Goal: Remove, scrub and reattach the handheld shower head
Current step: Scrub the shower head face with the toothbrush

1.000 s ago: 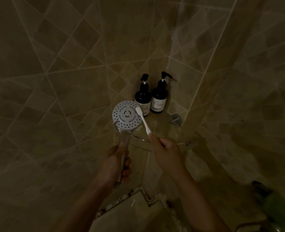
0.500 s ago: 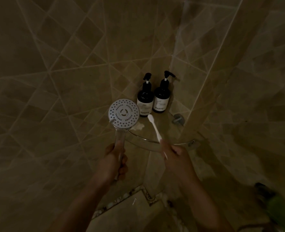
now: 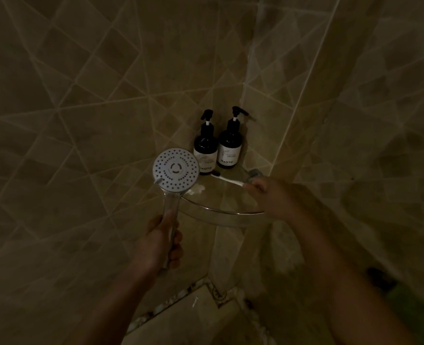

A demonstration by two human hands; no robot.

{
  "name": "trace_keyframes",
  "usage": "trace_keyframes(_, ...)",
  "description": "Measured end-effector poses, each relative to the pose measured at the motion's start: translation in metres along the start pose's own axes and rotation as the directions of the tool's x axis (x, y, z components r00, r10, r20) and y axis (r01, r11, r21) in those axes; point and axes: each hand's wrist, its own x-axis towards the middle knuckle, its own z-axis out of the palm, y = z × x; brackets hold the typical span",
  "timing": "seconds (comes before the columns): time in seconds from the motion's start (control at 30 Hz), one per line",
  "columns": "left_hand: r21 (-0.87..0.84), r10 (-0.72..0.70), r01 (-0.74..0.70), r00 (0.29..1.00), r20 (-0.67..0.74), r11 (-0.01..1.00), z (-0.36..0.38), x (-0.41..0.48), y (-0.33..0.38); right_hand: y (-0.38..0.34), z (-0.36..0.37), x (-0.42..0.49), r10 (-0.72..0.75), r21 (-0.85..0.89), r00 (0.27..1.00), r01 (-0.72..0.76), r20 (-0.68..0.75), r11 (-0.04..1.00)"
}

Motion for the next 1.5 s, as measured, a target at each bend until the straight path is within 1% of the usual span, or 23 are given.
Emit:
trace_keyframes(0.07,-0.014,0.002,-0.002,1.000,-0.012,1.000,-0.002,0.000,-0.002,0.001,0.006,0.005,-0.044,-0.053,0.997,0.048,0.066,0.997)
trace_keyframes(0.13,-0.031,0.011,-0.011,1.000,-0.018,0.999,-0.005,0.000,-0.003,0.005,0.011,0.008,-0.071,-0.121,0.993,0.083,0.098,0.989)
trace_keyframes(0.3,-0.020,0.019,-0.021,0.997,-0.071,1.000,-0.009,-0.002,-0.007,0.014,0.019,0.015,-0.038,-0.214,0.990,0.067,0.137,0.975)
trace_keyframes(0.43,-0.006,0.025,-0.026,0.995,-0.099,1.000,-0.005,-0.004,-0.010,0.016,0.023,0.020,-0.043,-0.228,0.987,0.078,0.156,0.971)
trace_keyframes(0.6,-0.011,0.017,-0.018,0.994,-0.107,1.000,0.005,-0.006,-0.014,0.014,0.018,0.030,-0.005,-0.185,0.984,0.039,0.180,0.982)
trace_keyframes(0.73,-0.017,0.012,-0.015,0.991,-0.130,1.000,0.012,-0.006,-0.021,0.009,0.011,0.035,0.048,-0.111,0.958,-0.017,0.284,0.994)
trace_keyframes(0.83,-0.027,0.009,-0.013,0.992,-0.124,1.000,0.018,-0.007,-0.025,0.004,0.009,0.038,0.101,-0.071,0.961,-0.086,0.258,0.994)
trace_keyframes(0.93,-0.044,0.000,-0.005,0.992,-0.127,0.999,0.021,-0.009,-0.029,0.003,0.012,0.041,0.043,-0.026,0.964,-0.037,0.261,0.999)
trace_keyframes(1.03,-0.046,0.000,-0.006,0.989,-0.146,0.999,0.023,-0.011,-0.035,0.005,0.013,0.043,0.065,0.098,0.966,-0.091,0.249,0.991)
trace_keyframes(1.1,-0.053,-0.002,-0.006,0.988,-0.155,0.999,0.024,-0.011,-0.037,0.007,0.015,0.045,0.077,0.139,0.966,-0.114,0.245,0.984)
trace_keyframes(1.2,-0.061,-0.002,-0.008,0.987,-0.162,0.998,0.024,-0.014,-0.040,0.008,0.015,0.045,0.075,0.174,0.967,-0.120,0.245,0.977)
trace_keyframes(1.27,-0.044,-0.001,-0.007,0.986,-0.166,0.999,0.025,-0.016,-0.042,0.007,0.014,0.044,0.080,0.183,0.959,-0.134,0.271,0.974)
trace_keyframes(1.37,-0.050,-0.011,0.002,0.986,-0.169,0.999,0.027,-0.018,-0.044,0.007,0.012,0.043,0.089,0.181,0.949,-0.149,0.304,0.972)
trace_keyframes(1.5,-0.039,-0.022,0.016,0.986,-0.164,0.999,0.030,-0.021,-0.045,0.008,0.013,0.040,0.090,0.171,0.949,-0.147,0.303,0.974)
